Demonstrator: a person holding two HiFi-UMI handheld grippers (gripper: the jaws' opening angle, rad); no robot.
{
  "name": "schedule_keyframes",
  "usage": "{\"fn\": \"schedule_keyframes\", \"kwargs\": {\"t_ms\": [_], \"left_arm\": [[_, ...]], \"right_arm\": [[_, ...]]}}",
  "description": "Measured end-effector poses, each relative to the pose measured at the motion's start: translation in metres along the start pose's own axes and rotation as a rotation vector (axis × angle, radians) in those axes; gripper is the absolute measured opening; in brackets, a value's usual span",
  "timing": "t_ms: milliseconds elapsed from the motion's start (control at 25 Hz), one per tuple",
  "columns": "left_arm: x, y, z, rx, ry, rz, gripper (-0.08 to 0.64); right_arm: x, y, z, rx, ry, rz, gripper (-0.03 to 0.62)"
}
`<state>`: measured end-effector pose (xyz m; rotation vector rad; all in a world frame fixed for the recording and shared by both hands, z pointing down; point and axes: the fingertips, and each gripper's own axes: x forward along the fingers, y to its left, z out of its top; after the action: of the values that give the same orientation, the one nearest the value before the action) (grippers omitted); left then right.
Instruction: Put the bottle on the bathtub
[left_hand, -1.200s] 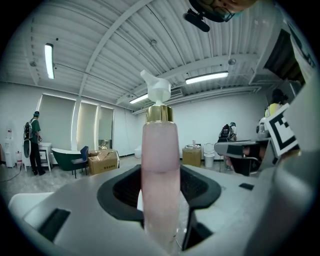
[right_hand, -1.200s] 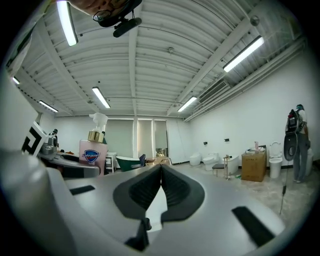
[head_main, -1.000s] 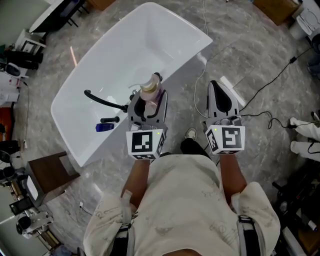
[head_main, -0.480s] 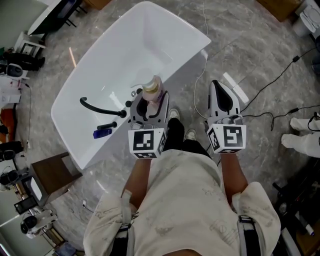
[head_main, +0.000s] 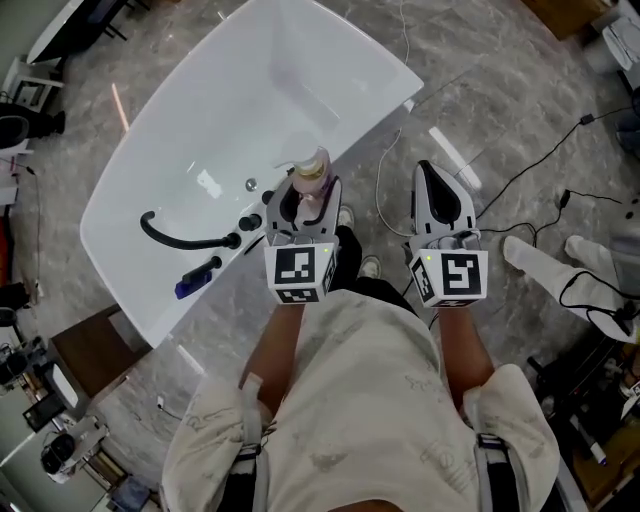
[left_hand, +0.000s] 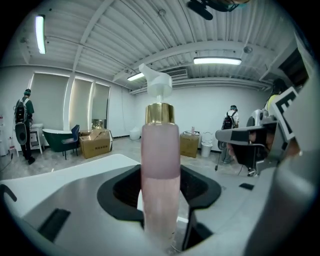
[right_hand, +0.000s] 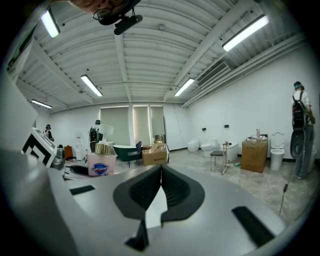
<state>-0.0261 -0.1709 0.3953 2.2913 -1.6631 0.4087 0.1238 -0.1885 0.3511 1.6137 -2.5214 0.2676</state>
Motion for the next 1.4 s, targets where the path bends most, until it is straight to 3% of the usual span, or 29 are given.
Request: {"fn": "schedule_keyframes", "kwargs": {"t_ms": [400, 760, 1040, 1240, 1400], "left_arm": [[0.100, 0.050, -0.064, -0.071, 0.160, -0.021, 0.222], [0.164, 0.065, -0.122, -0.091, 0.237, -0.054, 0.222], [0.221, 0.077, -0.133, -0.077, 0.225, -0.053, 0.222], [0.238, 0.072, -0.128, 0.011, 0.168, -0.116, 0.222], [0.247, 0.068, -0.141, 0.039, 0.171, -0.131, 0.222]], "right_arm": [[0.094, 0.000, -0.037, -0.001, 0.141, 0.006, -0.011], [0.126, 0.002, -0.076, -0.015, 0.233, -0.012, -0.011], [0.149, -0.007, -0.094, -0.013, 0.292, -0.019, -0.011], [0.149, -0.005, -0.086, 0.004, 0.288, -0.045, -0.011], [0.152, -0.006, -0.089, 0.005, 0.299, -0.050, -0.011]]}}
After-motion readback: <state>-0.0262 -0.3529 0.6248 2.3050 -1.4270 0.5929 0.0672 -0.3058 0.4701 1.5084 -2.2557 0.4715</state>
